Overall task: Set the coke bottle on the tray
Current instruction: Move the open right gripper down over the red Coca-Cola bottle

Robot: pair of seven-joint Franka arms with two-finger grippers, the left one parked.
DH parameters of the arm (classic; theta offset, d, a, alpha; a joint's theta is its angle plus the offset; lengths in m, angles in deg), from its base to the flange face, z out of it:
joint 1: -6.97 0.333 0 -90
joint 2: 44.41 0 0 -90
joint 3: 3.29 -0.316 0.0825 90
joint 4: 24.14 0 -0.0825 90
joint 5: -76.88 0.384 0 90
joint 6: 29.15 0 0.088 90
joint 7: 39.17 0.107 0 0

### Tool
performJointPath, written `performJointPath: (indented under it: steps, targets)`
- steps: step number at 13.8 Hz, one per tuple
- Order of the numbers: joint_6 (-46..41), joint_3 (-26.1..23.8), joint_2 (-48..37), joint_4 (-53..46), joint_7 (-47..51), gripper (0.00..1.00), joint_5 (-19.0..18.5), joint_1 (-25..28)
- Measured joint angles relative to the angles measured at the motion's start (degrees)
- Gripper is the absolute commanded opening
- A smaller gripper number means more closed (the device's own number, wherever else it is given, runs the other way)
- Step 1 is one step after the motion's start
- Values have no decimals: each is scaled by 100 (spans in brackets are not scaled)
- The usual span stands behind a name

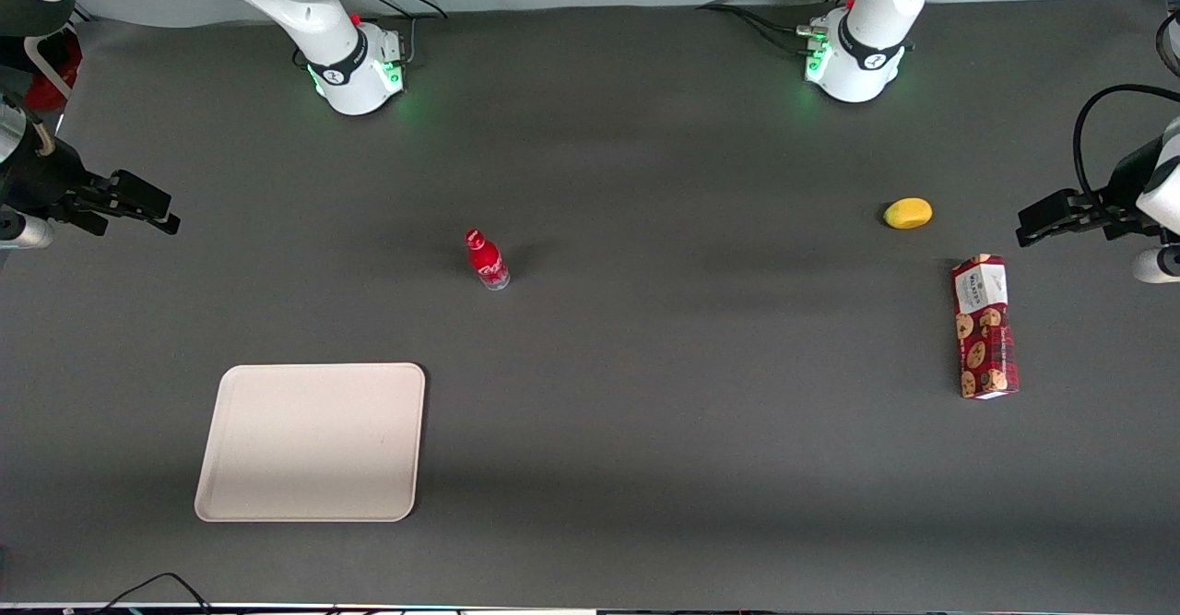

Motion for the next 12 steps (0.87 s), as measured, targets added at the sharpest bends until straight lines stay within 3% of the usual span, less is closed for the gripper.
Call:
performJointPath:
  steps: [6, 12]
  targets:
    - [-4, -144, 0, -23, 18, 100, 20, 42]
    - [10, -1745, 113, -25, 1743, 100, 52, 122]
